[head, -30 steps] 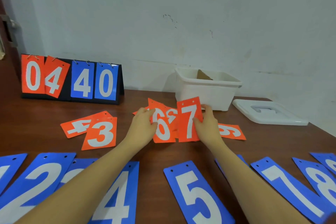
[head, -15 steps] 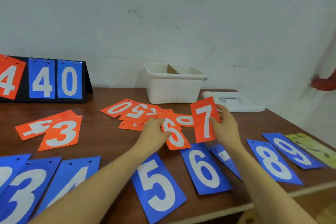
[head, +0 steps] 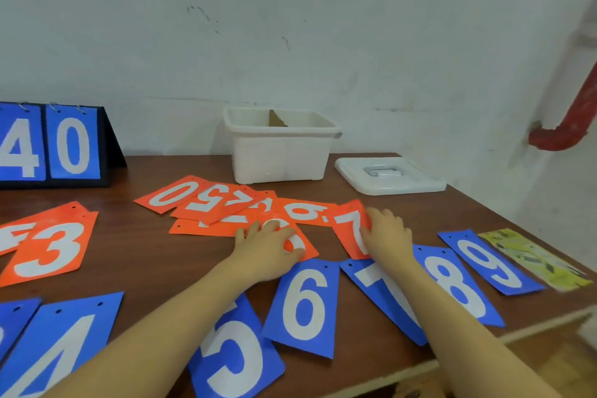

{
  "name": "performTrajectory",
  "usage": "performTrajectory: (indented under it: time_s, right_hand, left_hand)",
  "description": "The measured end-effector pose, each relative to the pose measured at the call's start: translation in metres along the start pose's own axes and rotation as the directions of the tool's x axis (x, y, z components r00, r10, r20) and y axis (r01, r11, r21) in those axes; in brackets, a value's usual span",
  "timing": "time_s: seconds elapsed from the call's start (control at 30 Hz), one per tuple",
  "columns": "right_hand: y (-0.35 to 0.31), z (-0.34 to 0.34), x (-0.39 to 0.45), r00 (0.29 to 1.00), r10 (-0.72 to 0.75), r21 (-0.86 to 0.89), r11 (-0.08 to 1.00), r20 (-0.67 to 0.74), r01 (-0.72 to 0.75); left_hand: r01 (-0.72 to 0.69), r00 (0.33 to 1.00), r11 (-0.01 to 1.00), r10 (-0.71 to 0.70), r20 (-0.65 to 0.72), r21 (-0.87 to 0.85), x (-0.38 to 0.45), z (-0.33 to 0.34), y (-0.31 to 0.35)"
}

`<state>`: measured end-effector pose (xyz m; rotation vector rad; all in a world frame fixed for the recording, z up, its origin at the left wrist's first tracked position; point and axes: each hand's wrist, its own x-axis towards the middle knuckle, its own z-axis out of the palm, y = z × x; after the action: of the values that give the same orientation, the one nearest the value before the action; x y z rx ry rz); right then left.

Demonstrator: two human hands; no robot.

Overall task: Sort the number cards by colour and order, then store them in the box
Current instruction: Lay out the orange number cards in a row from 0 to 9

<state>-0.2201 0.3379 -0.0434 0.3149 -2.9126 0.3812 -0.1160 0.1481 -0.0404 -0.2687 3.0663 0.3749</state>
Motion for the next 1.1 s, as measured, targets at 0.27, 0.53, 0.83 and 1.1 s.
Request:
performTrajectory:
  time_s: [0.27, 0.53, 0.83, 1.1]
  right_hand:
    - [-0.045, -0.005, 0.022, 0.978, -0.21, 0.013, 0.978, 0.009, 0.209]
    - [-0.086, 0.021, 0.059, 0.916, -0.267, 0.044, 0.963, 0.299, 0.267]
    - [-0.091, 0.028, 0.078, 0.924, -0.244, -0.008, 0.966, 0.296, 0.258]
    - [-0.095, 0.036, 0.079, 0.962, -0.26, 0.323, 0.906, -0.085, 0.274]
  left_hand:
    - [-0.031, 0.999, 0.999, 0.031, -0.029, 0.026, 0.006, -0.006, -0.015]
    - [0.038, 0.999, 0.996, -0.038, -0.005, 0.081, 0.019, -0.015, -0.048]
    - [0.005, 1.0, 0.996, -0.007, 0.014, 0.084, 0.027, -0.013, -0.043]
    - [0.0, 1.0, 0.995, -0.002, 0.02, 0.095, 0.029, -0.012, -0.051]
